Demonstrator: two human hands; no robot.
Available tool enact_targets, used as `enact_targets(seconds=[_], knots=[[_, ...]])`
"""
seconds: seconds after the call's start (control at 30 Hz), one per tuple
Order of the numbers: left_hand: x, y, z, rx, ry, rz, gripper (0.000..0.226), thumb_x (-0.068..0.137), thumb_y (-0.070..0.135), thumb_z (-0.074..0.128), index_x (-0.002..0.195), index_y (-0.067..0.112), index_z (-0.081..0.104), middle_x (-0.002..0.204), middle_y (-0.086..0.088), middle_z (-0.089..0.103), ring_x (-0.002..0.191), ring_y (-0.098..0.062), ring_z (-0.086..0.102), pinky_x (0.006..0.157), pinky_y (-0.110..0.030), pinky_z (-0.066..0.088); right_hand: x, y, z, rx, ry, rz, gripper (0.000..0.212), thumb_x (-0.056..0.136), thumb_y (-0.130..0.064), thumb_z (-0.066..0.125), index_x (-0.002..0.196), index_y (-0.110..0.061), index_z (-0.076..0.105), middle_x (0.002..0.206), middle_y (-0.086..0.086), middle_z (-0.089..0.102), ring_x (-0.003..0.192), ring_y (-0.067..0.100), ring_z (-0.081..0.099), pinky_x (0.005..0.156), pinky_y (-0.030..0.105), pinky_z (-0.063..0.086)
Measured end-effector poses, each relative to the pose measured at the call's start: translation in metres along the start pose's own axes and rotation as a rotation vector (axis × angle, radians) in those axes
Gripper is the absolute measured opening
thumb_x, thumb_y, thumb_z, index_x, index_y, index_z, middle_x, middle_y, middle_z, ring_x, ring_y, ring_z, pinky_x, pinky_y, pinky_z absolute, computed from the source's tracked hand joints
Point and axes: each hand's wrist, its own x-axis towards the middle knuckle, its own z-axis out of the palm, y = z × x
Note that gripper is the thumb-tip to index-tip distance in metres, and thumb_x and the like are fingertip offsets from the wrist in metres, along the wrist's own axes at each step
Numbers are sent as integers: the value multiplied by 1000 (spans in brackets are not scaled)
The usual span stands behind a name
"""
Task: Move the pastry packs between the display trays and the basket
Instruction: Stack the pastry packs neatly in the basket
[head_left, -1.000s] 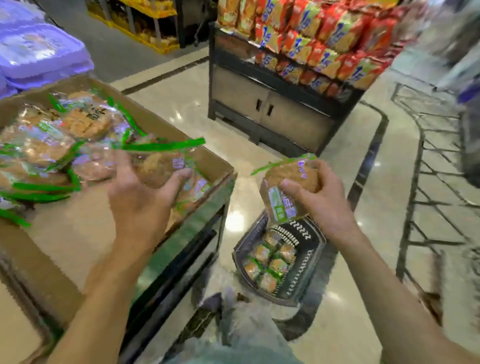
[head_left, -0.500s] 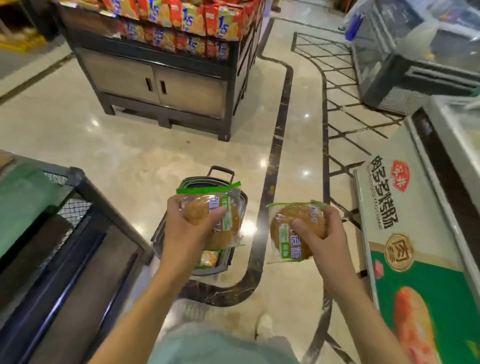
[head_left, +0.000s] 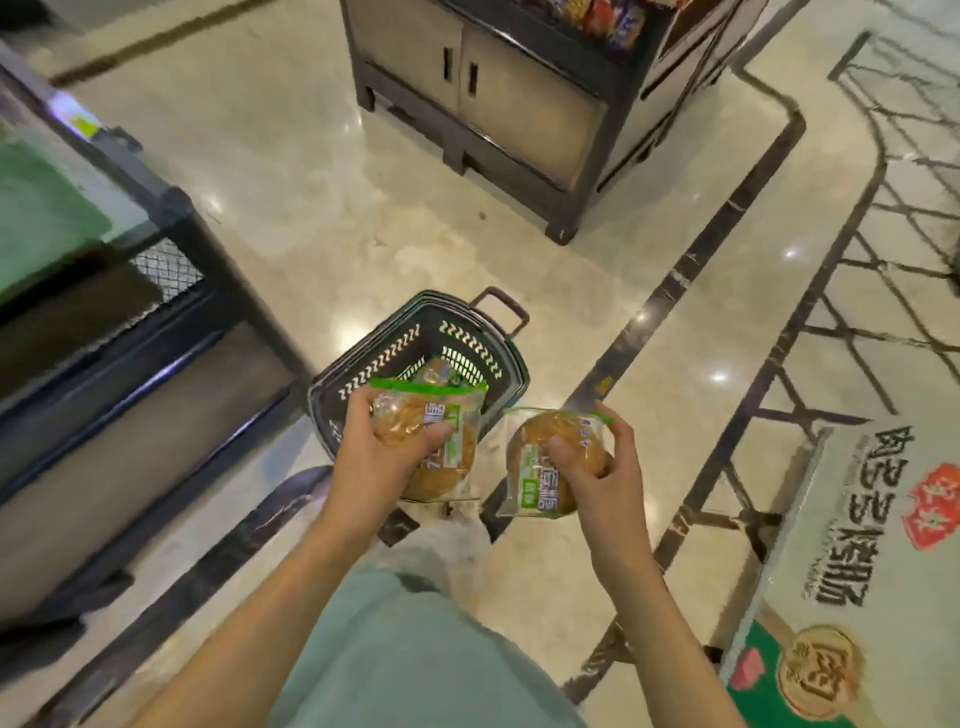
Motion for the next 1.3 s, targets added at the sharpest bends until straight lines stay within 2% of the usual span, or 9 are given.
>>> enact_targets(seconds=[0.2,0.27,0.37,0.5,0.6,0.67,0.83,1.03,1.3], knots=[[67,-15,7,-122,209,-98,61,72,26,91,120,32,53,111,8,73,102,-17,70,84,-39,57,109,-21,36,-188,-236,41,55,75,-37,82,119,-54,55,109,-9,73,103,18,72,91,49,59],[89,-19,7,-162,293,-142,65,68,28,93,121,31,54,111,6,72,99,-15,71,80,-36,58,141,-27,46,-305,-332,32,55,71,-45,81,117,-59,54,108,-13,72,102,16,72,90,50,59],[121,-23,3,-219,379,-186,60,74,12,88,123,20,53,105,5,71,84,-3,70,65,-21,56,190,-27,65,-510,-496,8,62,73,-48,80,127,-51,50,105,-13,73,96,11,72,87,47,60],[163,-54,-11,-191,516,-240,57,75,10,87,120,15,52,103,5,70,87,-5,69,75,-36,60,260,2,101,-831,-699,-38,75,71,-64,79,135,-46,45,101,-18,70,93,6,69,82,35,57],[193,-103,-18,-147,644,-309,55,75,10,88,116,22,53,104,4,70,88,-4,69,78,-39,60,318,54,137,-1074,-882,-78,76,77,-60,78,140,-40,41,96,-14,68,94,20,68,78,37,53],[215,-144,-20,-123,689,-362,61,73,16,90,121,23,52,105,3,72,94,-14,72,77,-50,62,359,105,162,-1193,-978,-117,77,78,-63,74,141,-39,38,108,-1,72,101,28,67,82,43,54],[288,-272,-15,-15,778,-401,68,71,28,91,125,18,50,107,4,73,94,-15,72,84,-50,61,454,264,210,-1262,-1197,-64,81,76,-63,76,142,-39,37,117,8,68,106,32,64,91,49,53],[361,-415,16,31,768,-324,65,74,19,90,124,10,49,106,6,69,89,1,66,84,-25,55,542,441,250,-1553,-1479,-420,79,86,-57,69,150,-32,30,128,13,61,116,37,59,89,45,50],[390,-498,20,164,726,-297,69,70,41,90,119,18,47,108,11,63,98,-5,64,90,-31,54,559,540,276,-1758,-1678,-689,87,85,-61,68,156,-31,29,142,22,44,130,41,41,105,45,36]])
